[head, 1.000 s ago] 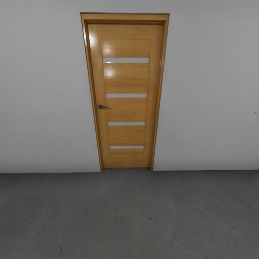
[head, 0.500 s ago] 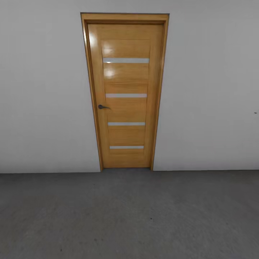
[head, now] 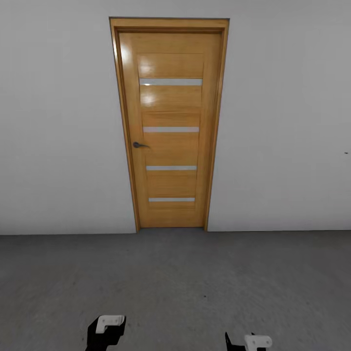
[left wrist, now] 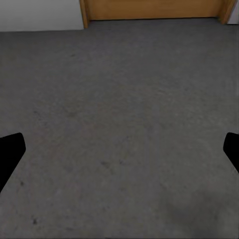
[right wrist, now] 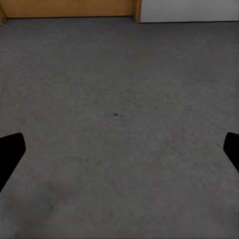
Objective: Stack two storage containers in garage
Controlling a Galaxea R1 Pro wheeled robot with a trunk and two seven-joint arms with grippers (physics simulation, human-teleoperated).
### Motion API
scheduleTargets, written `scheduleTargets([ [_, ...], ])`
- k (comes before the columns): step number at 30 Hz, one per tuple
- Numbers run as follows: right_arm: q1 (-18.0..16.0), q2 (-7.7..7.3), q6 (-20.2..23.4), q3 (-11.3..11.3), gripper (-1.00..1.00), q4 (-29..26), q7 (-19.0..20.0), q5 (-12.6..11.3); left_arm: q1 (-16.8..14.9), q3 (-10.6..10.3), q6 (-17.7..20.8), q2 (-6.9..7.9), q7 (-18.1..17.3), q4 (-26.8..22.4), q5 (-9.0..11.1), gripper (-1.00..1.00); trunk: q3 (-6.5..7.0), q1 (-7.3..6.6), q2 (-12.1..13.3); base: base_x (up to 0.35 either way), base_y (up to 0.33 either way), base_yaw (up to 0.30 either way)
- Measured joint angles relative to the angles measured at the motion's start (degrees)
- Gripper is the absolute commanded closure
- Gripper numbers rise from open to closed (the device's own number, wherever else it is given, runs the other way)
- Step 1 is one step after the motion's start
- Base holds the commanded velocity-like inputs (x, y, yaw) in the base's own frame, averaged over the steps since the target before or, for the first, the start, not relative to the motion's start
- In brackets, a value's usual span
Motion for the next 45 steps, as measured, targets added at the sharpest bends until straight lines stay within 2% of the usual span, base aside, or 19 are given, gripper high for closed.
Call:
scheduleTargets([
  [23,0.19,-0.21,0.29,-0.05,-1.00,0.03,-0.08,-0.02,0.17,0.17,-0.13,-0.25,-0.07,0.34,0.22,-1.00,0.00,0.00,0.00,0.000,0.000,0.000],
  [27,-0.08,0.00,1.04,0.18,-1.00,0.10,-0.43,-0.03,1.57,-0.45,-0.15,-1.52,-0.32,1.29,-0.24,-1.00,0.00,0.00,0.00,0.000,0.000,0.000],
  [30,-0.31,0.14,2.25,0.39,-1.00,0.58,-0.78,0.10,3.22,-3.92,-0.18,-2.75,-0.36,1.87,-1.66,-1.00,0.00,0.00,0.00,0.000,0.000,0.000],
  [34,-0.31,0.42,4.88,0.95,-1.00,0.86,-0.74,0.38,4.11,-12.26,-0.19,-3.15,0.03,2.22,-4.54,-1.00,0.00,0.00,0.00,0.000,0.000,0.000],
  [35,-0.28,0.71,5.27,0.96,-1.00,0.89,-0.82,0.42,4.23,-13.58,-0.17,-3.16,0.12,2.23,-4.80,-1.00,0.00,0.00,0.00,0.000,0.000,0.000],
  [37,-0.29,1.12,5.64,0.77,-1.00,0.91,-0.92,0.36,4.33,-14.32,-0.11,-2.94,0.60,2.21,-4.84,-1.00,0.00,0.00,0.00,0.000,0.000,0.000],
  [38,-0.30,1.19,5.74,0.61,-1.00,0.92,-0.95,0.31,4.32,-14.20,-0.09,-2.85,1.02,2.20,-4.71,-1.00,0.00,0.00,0.00,0.000,0.000,0.000],
  [40,-0.40,1.11,6.09,0.23,-1.00,0.76,-1.09,0.16,4.23,-12.61,-0.12,-2.62,3.39,2.12,-3.71,-1.00,0.00,0.00,0.00,0.000,0.000,0.000],
  [42,-0.64,0.52,6.32,-0.16,-1.00,0.28,-1.86,-0.30,3.99,-8.45,-0.29,-2.18,8.90,1.86,-1.98,-1.00,0.00,0.00,0.00,0.000,0.000,0.000],
  [44,-1.08,-1.02,6.24,-1.58,-1.00,0.10,-3.79,-1.40,3.49,-3.75,-0.41,-1.65,14.56,1.67,-1.05,-1.00,0.00,0.00,0.00,0.000,0.000,0.000],
  [45,-1.15,-1.41,6.19,-2.03,-1.00,0.11,-4.35,-1.64,3.33,-2.77,-0.41,-1.54,15.59,1.68,-0.96,-1.00,0.00,0.00,0.00,0.000,0.000,0.000],
])
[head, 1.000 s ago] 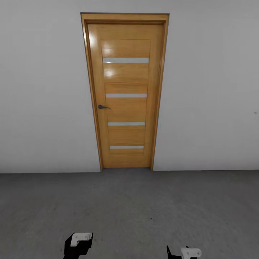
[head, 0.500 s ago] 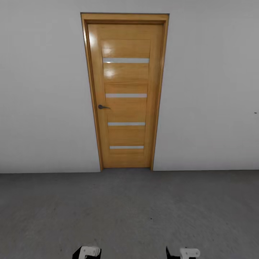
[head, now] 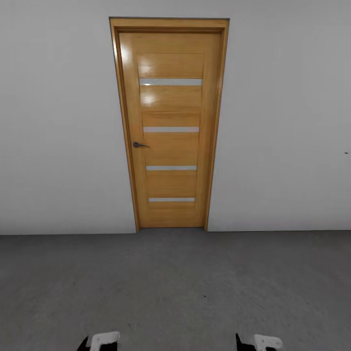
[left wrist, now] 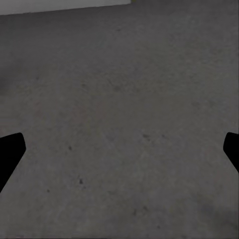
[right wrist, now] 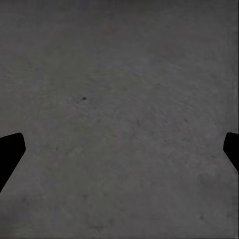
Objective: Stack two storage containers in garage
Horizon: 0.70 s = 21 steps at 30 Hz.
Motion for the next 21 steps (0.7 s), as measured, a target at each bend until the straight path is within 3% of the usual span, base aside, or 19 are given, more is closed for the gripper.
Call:
scheduleTargets([
  [1,-0.11,-0.53,-0.08,-0.83,-1.00,0.06,-0.91,-0.33,-0.24,1.30,0.00,0.10,1.37,0.09,0.03,-1.00,0.00,0.00,0.00,0.000,0.000,0.000],
  [3,-0.21,-1.01,-0.20,-1.41,-1.00,0.17,-1.57,-0.49,-0.40,1.79,-0.01,-0.04,2.17,0.32,-0.29,-1.00,0.00,0.00,0.00,0.000,0.000,0.000],
  [5,-0.23,-1.09,-0.36,-1.28,-1.00,0.34,-1.79,-0.43,-0.40,0.34,-0.06,-0.33,1.55,0.58,-1.22,-1.00,0.00,0.00,0.00,0.000,0.000,0.000],
  [7,-0.09,-0.86,-0.51,-0.18,-1.00,0.52,-1.66,0.20,-0.33,-3.09,-0.04,-0.46,0.25,1.34,-2.21,-1.00,0.00,0.00,0.00,0.000,0.000,0.000],
  [9,0.22,0.19,-0.64,3.48,-1.00,0.74,0.14,2.10,-0.29,-7.69,-0.05,-0.65,-1.77,3.63,-2.81,-1.00,0.00,0.00,0.00,0.000,0.000,0.000],
  [13,0.59,1.91,-0.87,9.80,-1.00,2.02,5.08,3.75,-0.34,-11.02,-0.11,-1.13,-3.39,6.27,-2.91,-1.00,0.00,0.00,0.00,0.000,0.000,0.000],
  [17,0.53,2.29,-0.91,10.95,-1.00,4.21,6.31,3.84,-0.47,-10.44,-0.11,-1.25,-3.33,6.69,-1.15,-1.00,0.00,0.00,0.00,0.000,0.000,0.000],
  [19,0.30,2.33,-0.87,9.52,-1.00,4.70,5.78,3.28,-0.58,-9.07,-0.10,-1.27,-3.19,6.70,0.96,-1.00,0.00,0.00,0.00,0.000,0.000,0.000],
  [21,0.13,2.33,-0.92,6.50,-1.00,4.97,4.39,2.07,-0.69,-7.78,-0.11,-1.17,-3.04,6.66,3.23,-1.00,0.00,0.00,0.00,0.000,0.000,0.000],
])
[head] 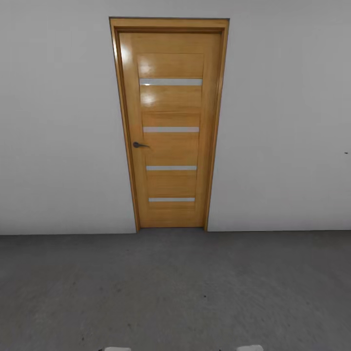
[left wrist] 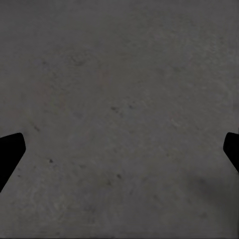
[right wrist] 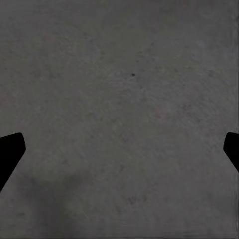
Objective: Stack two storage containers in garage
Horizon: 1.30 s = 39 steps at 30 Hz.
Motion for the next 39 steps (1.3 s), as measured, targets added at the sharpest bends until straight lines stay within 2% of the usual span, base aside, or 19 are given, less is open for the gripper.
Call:
scheduleTargets([
  [3,0.01,-0.22,-0.25,-4.76,-1.00,0.11,-2.56,-1.55,-0.15,1.06,-0.12,0.17,0.09,-0.04,2.35,-1.00,0.00,0.00,0.00,0.000,0.000,0.000],
  [6,0.30,-0.07,-1.07,-5.61,-1.00,0.09,-3.18,-1.80,-0.19,1.16,-1.07,0.11,-0.02,-0.04,2.88,-1.00,0.00,0.00,0.00,0.000,0.000,0.000],
  [18,0.43,0.00,-2.19,-6.02,-1.00,0.23,-3.49,-1.95,-0.21,1.30,-2.40,0.67,-0.05,-0.05,2.96,-1.00,0.00,-0.01,0.00,0.013,0.000,0.000],
  [28,0.43,0.01,-2.21,-6.08,-1.00,0.17,-3.51,-1.98,-0.19,1.26,-2.55,0.59,-0.16,-0.05,2.96,-1.00,0.00,-0.02,0.00,0.253,0.000,0.000],
  [39,0.43,-0.08,-2.21,-6.15,-1.00,0.17,-3.51,-1.98,-0.19,1.17,-2.63,0.55,-0.49,-0.05,2.93,-1.00,0.00,-0.02,0.00,0.071,0.000,0.000],
])
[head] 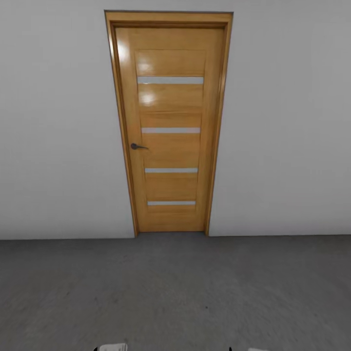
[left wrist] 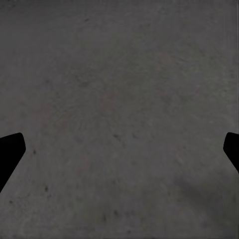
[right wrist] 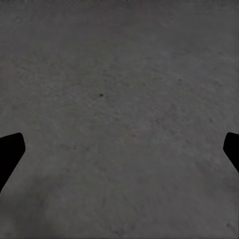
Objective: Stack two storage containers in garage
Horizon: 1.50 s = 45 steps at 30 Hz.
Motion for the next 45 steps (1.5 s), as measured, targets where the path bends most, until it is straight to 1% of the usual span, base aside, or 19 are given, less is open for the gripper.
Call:
scheduleTargets([
  [10,0.00,0.00,0.00,0.00,-1.00,0.00,-0.17,0.00,-0.03,-0.17,0.17,0.15,-0.21,0.00,-0.04,-1.00,0.00,-0.02,0.00,0.313,0.010,0.000],
  [26,0.00,-0.01,0.01,0.01,-1.00,0.00,-0.24,0.07,0.00,-0.16,0.13,0.25,-0.19,0.00,-0.04,-1.00,0.00,-0.02,0.00,0.332,0.142,0.000],
  [41,0.00,0.00,0.00,0.07,-1.00,0.00,-0.24,0.08,0.00,-0.14,0.09,0.13,-0.18,0.00,-0.04,-1.00,0.00,0.01,0.00,0.050,0.015,0.000],
  [45,0.00,0.01,-0.11,0.17,-1.00,-0.05,-0.08,0.10,-0.04,-0.12,0.08,0.24,-0.18,0.00,-0.04,-1.00,0.00,-0.01,0.00,0.197,0.000,0.000],
])
